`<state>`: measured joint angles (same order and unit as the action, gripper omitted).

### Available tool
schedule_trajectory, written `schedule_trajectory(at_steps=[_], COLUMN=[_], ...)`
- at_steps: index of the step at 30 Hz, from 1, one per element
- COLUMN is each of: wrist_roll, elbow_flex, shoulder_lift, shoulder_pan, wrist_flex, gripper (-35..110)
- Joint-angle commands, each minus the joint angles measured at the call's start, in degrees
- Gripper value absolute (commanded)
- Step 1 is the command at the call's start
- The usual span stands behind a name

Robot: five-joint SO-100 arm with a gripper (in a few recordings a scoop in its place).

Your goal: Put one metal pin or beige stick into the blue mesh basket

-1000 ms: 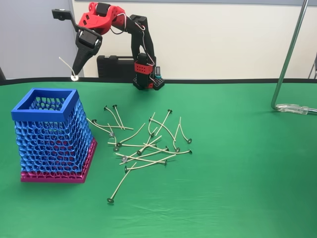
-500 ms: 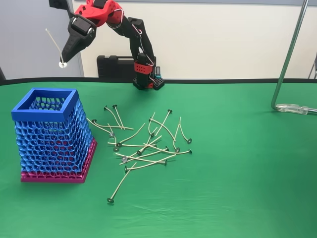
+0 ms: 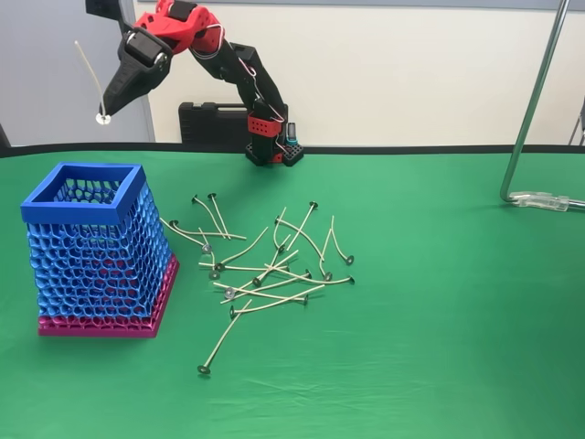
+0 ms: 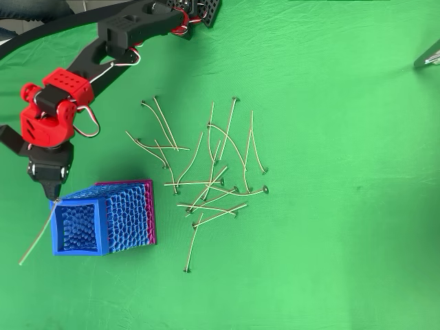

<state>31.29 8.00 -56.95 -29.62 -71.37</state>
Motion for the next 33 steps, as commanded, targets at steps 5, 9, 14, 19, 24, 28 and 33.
schedule_trajectory(at_steps=[5, 9, 14, 19, 24, 28, 33], wrist_roll=[0.44, 0.53, 0.18, -0.26, -0.44, -0.62, -0.88], elbow_flex=[-3.52, -3.16, -1.05, 0.97, 0.18, -0.26, 0.18], shoulder_lift=[2.9, 4.31, 3.87, 3.16, 3.34, 3.08, 2.99], shoulder_pan=[2.72, 3.43, 2.9, 0.88, -0.09, -0.26, -0.53], wrist_flex=[0.79, 0.88, 3.34, 7.03, 7.29, 8.09, 8.7], gripper=[1, 1, 1, 1, 1, 1, 12])
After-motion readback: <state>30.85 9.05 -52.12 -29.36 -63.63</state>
